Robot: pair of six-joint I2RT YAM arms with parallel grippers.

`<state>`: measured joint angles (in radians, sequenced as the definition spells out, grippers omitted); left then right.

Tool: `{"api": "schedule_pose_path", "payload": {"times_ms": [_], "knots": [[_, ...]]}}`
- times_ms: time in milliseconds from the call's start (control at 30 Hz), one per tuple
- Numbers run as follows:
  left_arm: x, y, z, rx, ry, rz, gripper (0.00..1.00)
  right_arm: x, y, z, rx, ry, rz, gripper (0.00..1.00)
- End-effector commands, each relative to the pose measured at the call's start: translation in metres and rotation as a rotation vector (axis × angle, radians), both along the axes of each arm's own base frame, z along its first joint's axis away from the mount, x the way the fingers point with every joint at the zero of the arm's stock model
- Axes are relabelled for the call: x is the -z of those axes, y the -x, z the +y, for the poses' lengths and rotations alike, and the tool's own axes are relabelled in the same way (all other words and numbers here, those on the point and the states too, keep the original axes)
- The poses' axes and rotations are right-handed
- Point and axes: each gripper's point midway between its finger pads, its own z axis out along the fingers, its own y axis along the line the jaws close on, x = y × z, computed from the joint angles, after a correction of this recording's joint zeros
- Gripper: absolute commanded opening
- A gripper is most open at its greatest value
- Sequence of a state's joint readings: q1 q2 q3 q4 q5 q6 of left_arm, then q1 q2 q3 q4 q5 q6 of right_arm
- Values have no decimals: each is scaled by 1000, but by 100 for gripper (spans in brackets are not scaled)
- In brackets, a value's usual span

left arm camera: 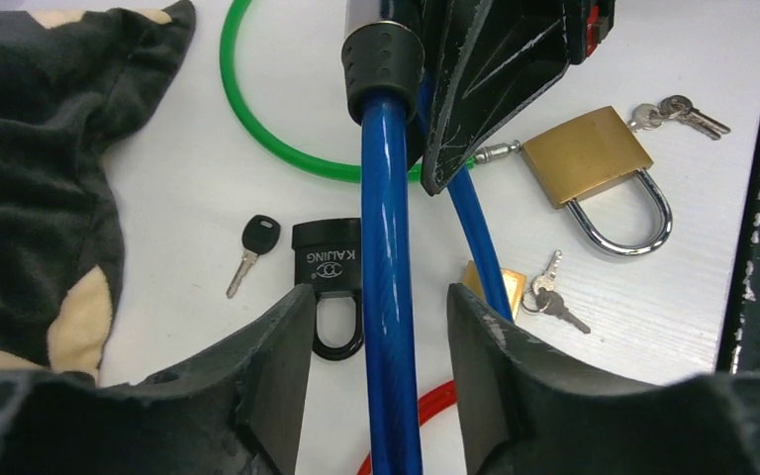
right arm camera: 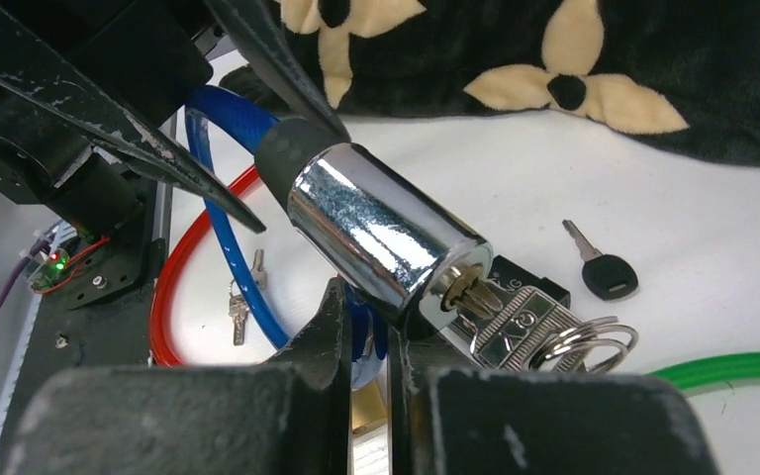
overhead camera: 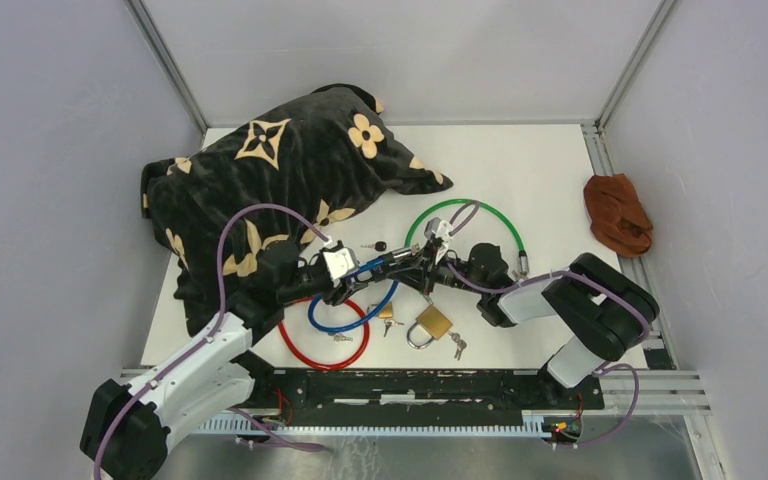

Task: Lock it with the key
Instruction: Lock the lock.

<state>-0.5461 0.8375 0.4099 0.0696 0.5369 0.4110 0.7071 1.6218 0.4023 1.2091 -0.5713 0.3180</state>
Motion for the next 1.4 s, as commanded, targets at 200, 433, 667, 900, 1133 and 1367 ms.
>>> {"api": "schedule_pose_path", "payload": {"times_ms": [200,433,667,900,1133,1367], "knots": [[-54,9,-24,140,69,22,78,-33,-3,5,16,4,-258,0],[-78,15,-39,194,133,143,80,-39,-2,9,45,20,-310,0],[-70,-2,-53,92,134,164,69,-48,-3,16,77,12,-336,0],[-59,5,-56,101,85,141,7,-54,0,19,78,-6,-339,0],[0,13,-37,116,-117,164,2,-83,0,16,110,-101,-338,0],[17,30,-35,185,-161,239,2,-105,3,17,98,-145,-386,0]]}}
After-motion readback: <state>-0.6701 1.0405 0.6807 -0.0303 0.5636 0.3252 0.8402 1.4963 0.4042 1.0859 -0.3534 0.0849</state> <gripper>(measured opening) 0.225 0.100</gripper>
